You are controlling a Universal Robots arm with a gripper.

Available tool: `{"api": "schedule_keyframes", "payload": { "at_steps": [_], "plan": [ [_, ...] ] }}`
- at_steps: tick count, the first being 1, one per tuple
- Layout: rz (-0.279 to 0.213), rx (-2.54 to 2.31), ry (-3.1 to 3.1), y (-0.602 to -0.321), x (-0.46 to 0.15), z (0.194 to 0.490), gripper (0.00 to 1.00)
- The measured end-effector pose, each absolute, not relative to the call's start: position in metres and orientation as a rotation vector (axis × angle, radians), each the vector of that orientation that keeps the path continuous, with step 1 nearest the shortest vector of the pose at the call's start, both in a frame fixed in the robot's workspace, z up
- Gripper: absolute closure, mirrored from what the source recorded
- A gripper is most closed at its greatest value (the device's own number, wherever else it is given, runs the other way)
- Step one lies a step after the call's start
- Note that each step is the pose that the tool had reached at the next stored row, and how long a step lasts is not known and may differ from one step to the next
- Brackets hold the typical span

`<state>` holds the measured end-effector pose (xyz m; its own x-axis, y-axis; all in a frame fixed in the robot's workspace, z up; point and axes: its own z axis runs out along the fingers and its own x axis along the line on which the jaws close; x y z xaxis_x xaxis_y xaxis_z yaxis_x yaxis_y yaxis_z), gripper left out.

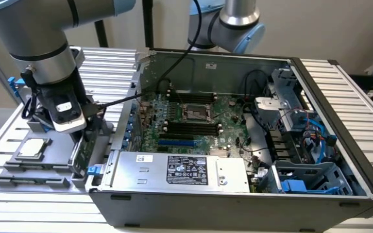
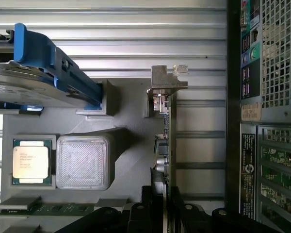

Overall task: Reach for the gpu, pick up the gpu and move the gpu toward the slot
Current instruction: 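Pick up the gpu and move the gpu toward the slot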

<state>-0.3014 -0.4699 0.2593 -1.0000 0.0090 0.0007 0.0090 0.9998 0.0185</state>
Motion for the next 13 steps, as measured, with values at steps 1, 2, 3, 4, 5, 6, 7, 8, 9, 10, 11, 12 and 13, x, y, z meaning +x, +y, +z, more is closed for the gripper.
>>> {"api": "schedule_keyframes", "payload": {
  "at_steps": [1,2,3,4,5,6,7,8,9,10,11,12,13],
  "plan": [
    [-0.029,-0.014,-3.141,-0.47,-0.301,0.262,0.74],
    [-0.029,-0.014,-3.141,-0.47,-0.301,0.266,0.74],
    [-0.029,-0.014,-3.141,-0.47,-0.301,0.27,0.74],
    [-0.029,-0.014,-3.141,-0.47,-0.301,0.274,0.74],
    [-0.03,-0.014,-3.141,-0.47,-0.301,0.278,0.74],
    [-0.03,-0.014,-3.141,-0.47,-0.301,0.283,0.74],
    [-0.03,-0.014,-3.141,-0.47,-0.301,0.288,0.74],
    [-0.03,-0.014,-3.141,-0.47,-0.301,0.292,0.74],
    [-0.03,-0.014,-3.141,-0.47,-0.301,0.297,0.74],
    [-0.029,-0.014,-3.141,-0.47,-0.301,0.301,0.74],
    [-0.03,-0.014,-3.141,-0.471,-0.301,0.306,0.74],
    [-0.03,-0.013,-3.141,-0.471,-0.301,0.31,0.74],
    [-0.03,-0.013,-3.141,-0.471,-0.301,0.315,0.74]
  ]
}}
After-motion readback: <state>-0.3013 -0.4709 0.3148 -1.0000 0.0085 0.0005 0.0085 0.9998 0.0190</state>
